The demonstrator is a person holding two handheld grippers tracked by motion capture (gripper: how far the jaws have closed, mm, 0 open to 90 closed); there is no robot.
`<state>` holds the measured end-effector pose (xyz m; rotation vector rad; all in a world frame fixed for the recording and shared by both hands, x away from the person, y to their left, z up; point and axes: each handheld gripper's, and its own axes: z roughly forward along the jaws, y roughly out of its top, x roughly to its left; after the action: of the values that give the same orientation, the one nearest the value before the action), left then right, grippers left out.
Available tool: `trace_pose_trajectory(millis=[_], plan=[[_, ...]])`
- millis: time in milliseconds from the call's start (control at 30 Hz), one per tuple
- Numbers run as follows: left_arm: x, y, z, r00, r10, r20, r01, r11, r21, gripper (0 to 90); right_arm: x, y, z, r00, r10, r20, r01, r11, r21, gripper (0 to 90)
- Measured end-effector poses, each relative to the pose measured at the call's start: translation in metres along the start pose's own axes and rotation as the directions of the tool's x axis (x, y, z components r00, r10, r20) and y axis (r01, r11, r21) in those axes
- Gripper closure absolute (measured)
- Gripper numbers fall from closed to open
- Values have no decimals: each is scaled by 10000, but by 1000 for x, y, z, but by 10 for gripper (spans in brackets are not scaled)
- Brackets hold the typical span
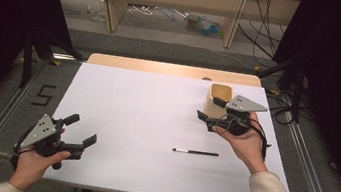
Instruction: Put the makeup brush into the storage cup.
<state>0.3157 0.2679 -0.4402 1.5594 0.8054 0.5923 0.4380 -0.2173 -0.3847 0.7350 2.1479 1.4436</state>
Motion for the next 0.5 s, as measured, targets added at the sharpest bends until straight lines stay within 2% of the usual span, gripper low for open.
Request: trace_pose_trajectory(millis=[100,167,200,233,333,433,467,500], plan=[[0,0,0,10000,1,8,-1,10000,12,51,-1,3,3,9988,-329,-373,354,9970,683,250],[0,0,0,10000,-8,5,8,10000,4,51,-1,3,6,9966,-391,-723,473,9922,1149,252],[0,0,0,10000,-8,5,8,10000,4,51,-1,3,6,9966,-391,-723,473,9922,1149,252],[0,0,0,10000,-3,3,3,10000,10,51,0,4,9,9944,-537,-909,673,9858,1538,260],[0,0,0,10000,16,22,-16,10000,16,51,1,4,14,9864,-689,-1491,1019,9687,2265,265],[0,0,1,10000,-15,87,15,10000,-67,51,4,3,20,9700,-908,-2254,1638,9294,3308,282],[0,0,1,10000,-19,79,20,10000,-67,51,6,1,22,9688,-978,-2276,1769,9163,3592,282],[0,-1,1,10000,-20,75,21,10000,-67,50,7,0,24,9638,-1040,-2456,1944,9043,3801,284]])
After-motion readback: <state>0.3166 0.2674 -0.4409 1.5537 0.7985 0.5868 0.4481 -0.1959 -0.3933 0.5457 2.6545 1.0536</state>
